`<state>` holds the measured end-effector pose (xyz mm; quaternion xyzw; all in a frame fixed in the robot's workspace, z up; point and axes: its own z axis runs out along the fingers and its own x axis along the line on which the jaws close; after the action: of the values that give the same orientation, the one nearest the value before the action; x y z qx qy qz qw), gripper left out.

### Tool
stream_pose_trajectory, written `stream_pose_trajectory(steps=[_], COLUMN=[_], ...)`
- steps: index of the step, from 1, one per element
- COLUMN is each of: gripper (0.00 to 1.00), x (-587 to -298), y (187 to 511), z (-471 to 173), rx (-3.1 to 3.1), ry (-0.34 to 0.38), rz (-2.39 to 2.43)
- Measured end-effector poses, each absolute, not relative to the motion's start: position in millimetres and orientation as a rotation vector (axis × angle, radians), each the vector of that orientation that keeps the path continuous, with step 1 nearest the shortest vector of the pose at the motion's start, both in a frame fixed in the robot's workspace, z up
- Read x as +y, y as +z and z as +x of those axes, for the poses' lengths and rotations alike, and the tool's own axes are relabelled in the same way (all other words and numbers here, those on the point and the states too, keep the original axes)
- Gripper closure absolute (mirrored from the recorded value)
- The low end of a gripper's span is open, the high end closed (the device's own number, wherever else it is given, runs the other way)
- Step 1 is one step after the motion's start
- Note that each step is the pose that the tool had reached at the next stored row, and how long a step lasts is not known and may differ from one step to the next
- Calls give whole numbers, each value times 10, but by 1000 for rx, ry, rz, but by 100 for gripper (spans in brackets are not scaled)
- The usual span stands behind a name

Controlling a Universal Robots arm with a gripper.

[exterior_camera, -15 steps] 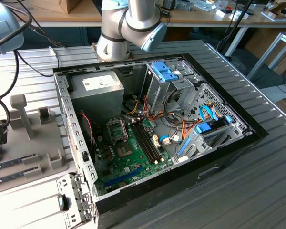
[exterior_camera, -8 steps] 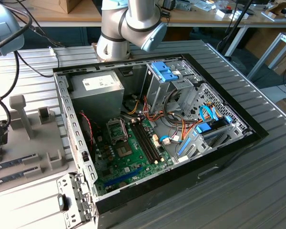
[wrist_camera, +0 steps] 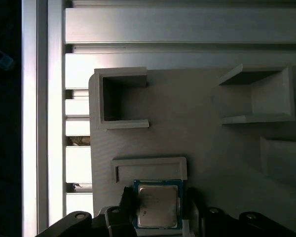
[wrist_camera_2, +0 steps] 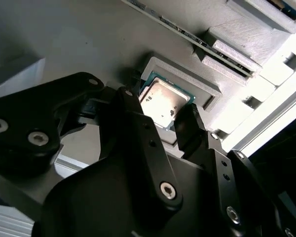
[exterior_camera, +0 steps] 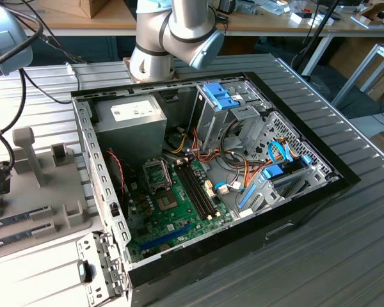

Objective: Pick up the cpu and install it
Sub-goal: 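Pick up the cpu and move it towards the insertion slot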

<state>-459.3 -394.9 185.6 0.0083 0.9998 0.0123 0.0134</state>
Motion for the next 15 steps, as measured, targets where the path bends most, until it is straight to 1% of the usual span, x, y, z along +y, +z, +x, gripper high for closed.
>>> stream_pose_trajectory(steps=[1,2,15], gripper=[47,41,41], x=[-3949,-3949,-3927], y=[1856,1859,1859], z=[-4593,-4593,-4594], rx=[3114,3115,3115], ry=[38,38,38], rz=[26,26,26])
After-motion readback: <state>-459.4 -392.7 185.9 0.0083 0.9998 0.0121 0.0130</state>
